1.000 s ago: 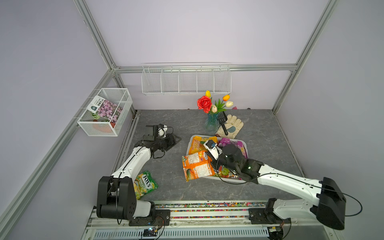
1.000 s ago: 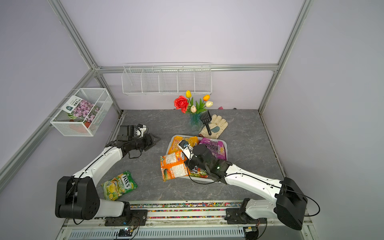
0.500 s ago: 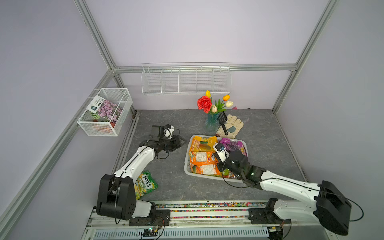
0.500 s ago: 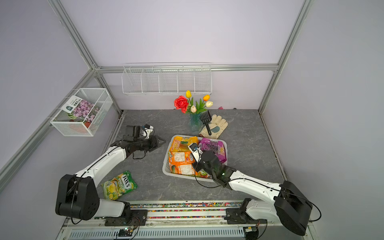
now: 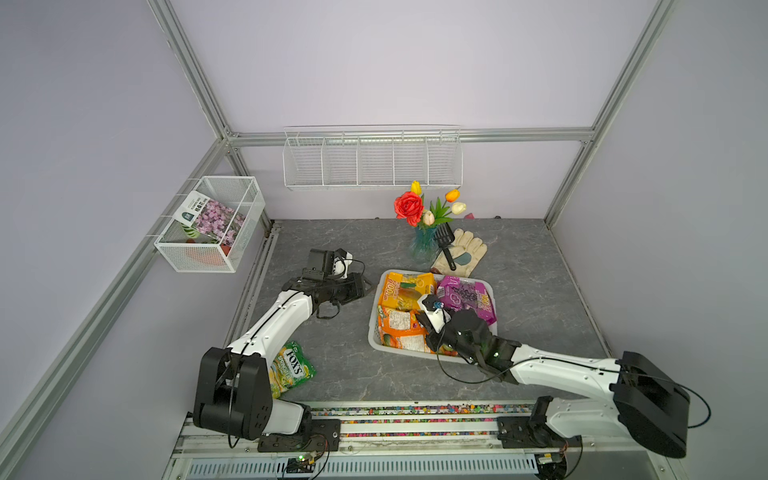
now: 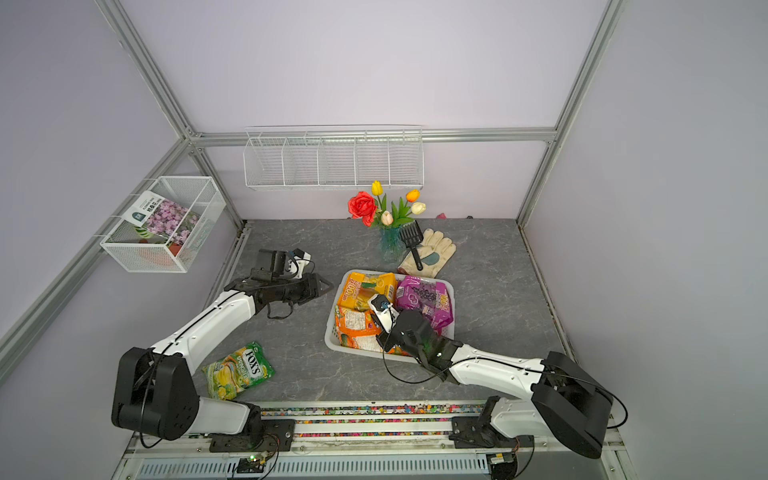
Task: Put the candies in the basket
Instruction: Place the candy in the basket, then adjust the candie at the center of the board.
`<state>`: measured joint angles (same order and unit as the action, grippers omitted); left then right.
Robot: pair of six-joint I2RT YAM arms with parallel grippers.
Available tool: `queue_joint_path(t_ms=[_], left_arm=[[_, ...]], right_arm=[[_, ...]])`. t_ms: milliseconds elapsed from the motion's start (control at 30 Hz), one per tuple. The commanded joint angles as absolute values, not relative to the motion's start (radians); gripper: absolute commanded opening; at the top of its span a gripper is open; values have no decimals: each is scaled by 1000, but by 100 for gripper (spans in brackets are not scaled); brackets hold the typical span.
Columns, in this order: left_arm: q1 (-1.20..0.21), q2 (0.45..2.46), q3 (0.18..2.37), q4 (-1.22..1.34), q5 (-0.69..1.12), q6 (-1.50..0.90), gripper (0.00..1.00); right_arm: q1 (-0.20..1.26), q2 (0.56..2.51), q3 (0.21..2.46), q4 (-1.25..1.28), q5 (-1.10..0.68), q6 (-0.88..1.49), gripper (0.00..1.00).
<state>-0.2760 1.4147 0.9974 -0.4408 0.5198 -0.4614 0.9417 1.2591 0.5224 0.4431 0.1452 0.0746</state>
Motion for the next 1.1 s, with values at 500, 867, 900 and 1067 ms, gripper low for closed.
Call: queue_joint_path(t_ms=[500, 867, 900, 1067], left_arm=[[-107, 1176, 1008, -817, -169, -834, 62], [164, 1197, 978, -1131, -145, -970, 88], [191, 1202, 975, -1135, -152, -970, 88], [262, 1205, 954, -1079, -155, -982, 94]], right_arm=[[965, 1084, 719, -43, -60, -312, 41], [1126, 1596, 1129, -79, -317, -574, 44], [1142, 1644, 1168, -83, -318, -587, 44], [1188, 1840, 1319, -80, -330, -598, 45]])
